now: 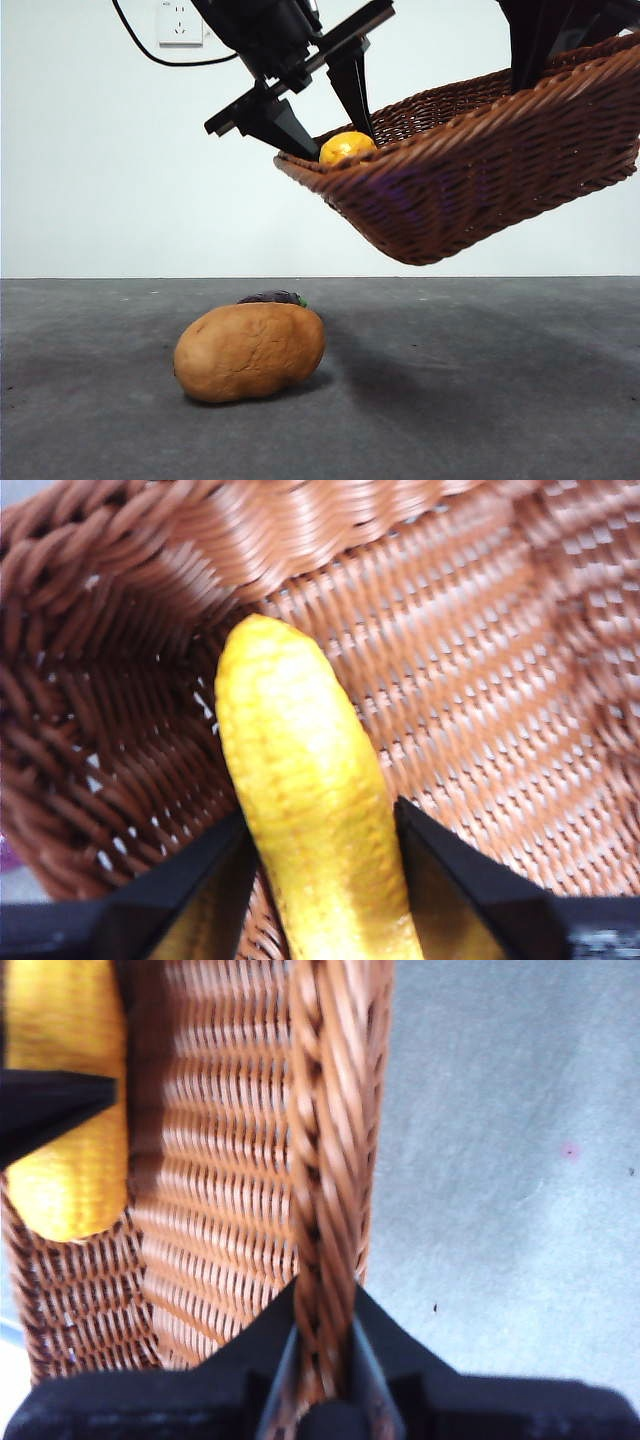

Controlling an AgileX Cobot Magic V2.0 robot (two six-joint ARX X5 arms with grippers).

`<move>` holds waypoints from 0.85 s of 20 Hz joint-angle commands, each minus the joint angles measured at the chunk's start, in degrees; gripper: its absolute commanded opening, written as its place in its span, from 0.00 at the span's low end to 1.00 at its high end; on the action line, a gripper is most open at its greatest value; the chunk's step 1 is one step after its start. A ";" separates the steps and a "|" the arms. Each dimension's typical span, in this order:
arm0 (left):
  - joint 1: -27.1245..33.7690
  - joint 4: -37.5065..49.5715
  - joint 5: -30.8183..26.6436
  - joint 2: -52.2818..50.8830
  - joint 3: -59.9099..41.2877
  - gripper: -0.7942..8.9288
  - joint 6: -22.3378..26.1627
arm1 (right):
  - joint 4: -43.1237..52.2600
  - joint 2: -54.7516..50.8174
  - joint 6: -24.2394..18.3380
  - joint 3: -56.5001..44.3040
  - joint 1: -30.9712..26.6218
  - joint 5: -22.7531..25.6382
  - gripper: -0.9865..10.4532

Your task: Help me put the vegetables on the table into the basket

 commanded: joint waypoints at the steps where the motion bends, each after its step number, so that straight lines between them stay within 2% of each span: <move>1: -0.04 1.01 -0.35 0.57 -0.22 0.55 -1.14 | 0.33 0.28 0.63 -0.04 -0.02 -0.37 0.07; 2: -0.20 1.92 -0.11 0.57 -0.22 0.61 -1.22 | 0.35 0.28 0.63 -0.04 -0.02 -0.39 0.07; 4: -0.15 2.82 0.92 0.52 -0.22 0.61 -1.99 | 0.31 0.28 0.61 -0.04 -0.07 -0.37 0.07; 6: 0.42 2.84 4.76 0.09 -0.22 0.61 -1.92 | 0.55 0.28 0.57 -0.04 -0.07 0.04 0.07; 7: 0.74 2.27 7.56 -0.59 -0.22 0.61 -1.31 | 0.66 0.28 0.59 -0.04 -0.13 1.20 0.07; 9: 0.81 -0.98 11.21 -3.13 -0.22 0.60 3.74 | 0.37 0.28 0.59 -0.04 -0.20 4.37 0.07; 12: 0.09 -9.44 7.34 -9.51 -0.22 0.60 13.09 | -0.44 0.28 0.20 -0.04 -1.33 6.49 0.07; 17: -0.66 -22.23 -1.75 -20.92 -0.22 0.60 22.58 | -0.44 0.28 -1.11 -0.04 -4.48 6.43 0.07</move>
